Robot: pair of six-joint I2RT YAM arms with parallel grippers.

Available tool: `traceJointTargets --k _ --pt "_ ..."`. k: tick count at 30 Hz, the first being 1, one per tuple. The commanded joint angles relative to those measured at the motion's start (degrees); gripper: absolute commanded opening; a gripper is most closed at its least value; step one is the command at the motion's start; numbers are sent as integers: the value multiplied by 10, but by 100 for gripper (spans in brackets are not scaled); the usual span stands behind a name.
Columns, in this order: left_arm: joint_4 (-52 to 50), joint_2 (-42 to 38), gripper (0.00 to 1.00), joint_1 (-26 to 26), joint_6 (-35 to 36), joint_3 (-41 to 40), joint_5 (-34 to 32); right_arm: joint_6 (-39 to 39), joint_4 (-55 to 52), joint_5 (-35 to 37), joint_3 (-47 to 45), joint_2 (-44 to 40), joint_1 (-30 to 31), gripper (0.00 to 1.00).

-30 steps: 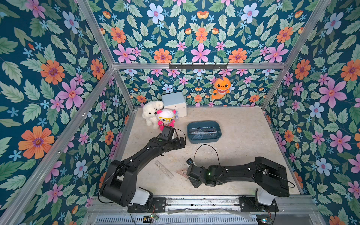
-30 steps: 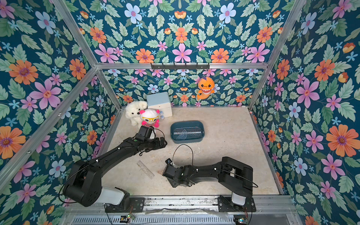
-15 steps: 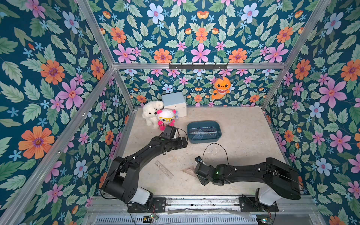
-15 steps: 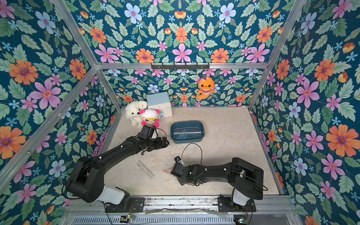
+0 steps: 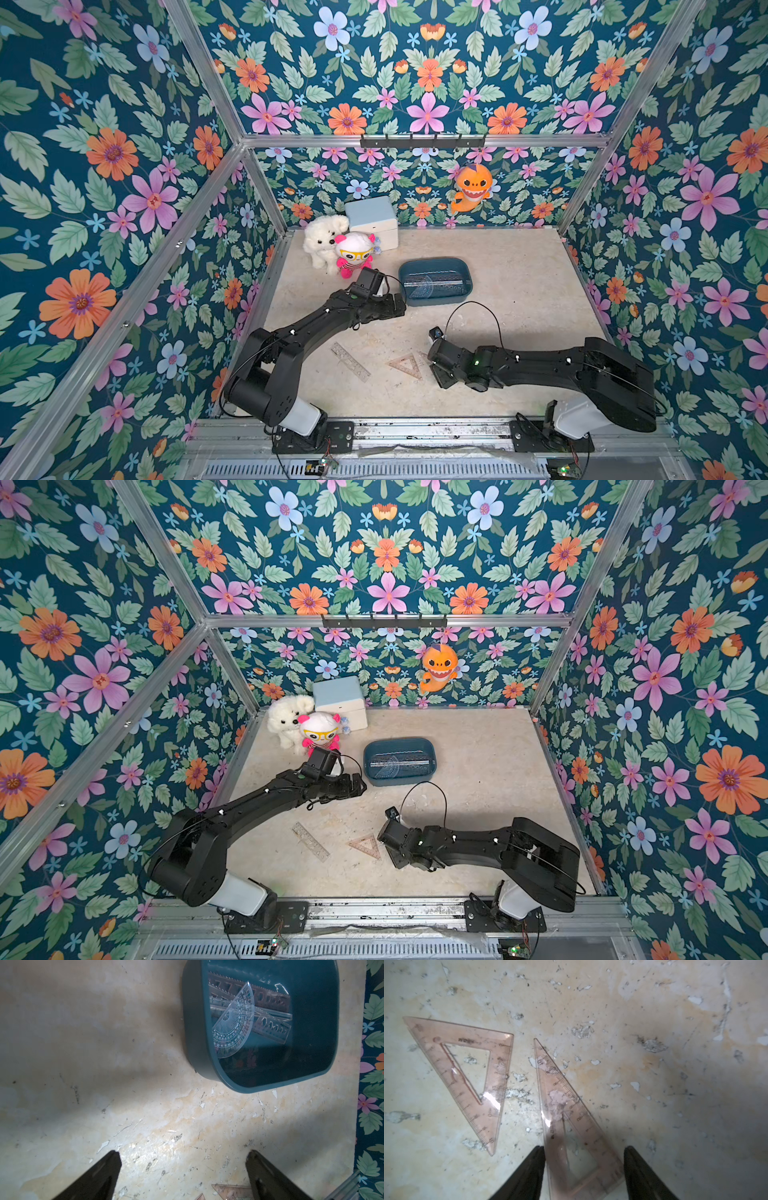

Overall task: Put the scattered rulers into the storage box
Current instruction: Move the ruler to the center of the board.

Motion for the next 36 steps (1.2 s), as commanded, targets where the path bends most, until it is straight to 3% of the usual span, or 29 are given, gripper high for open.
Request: traceJointTargets --k 1,13,18,28,36 --pt "9 9 99 -9 -6 5 -4 27 -11 18 -3 -25 3 65" --pt "23 31 99 -23 -7 9 5 204 -56 80 -5 -21 72 73" --pt "24 31 99 -24 -5 9 7 239 -51 91 -7 8 72 67" --pt "26 33 99 -24 -3 2 4 224 -27 97 -25 37 34 53" --pt "43 45 98 -26 -11 -4 28 133 21 78 -40 26 -16 49"
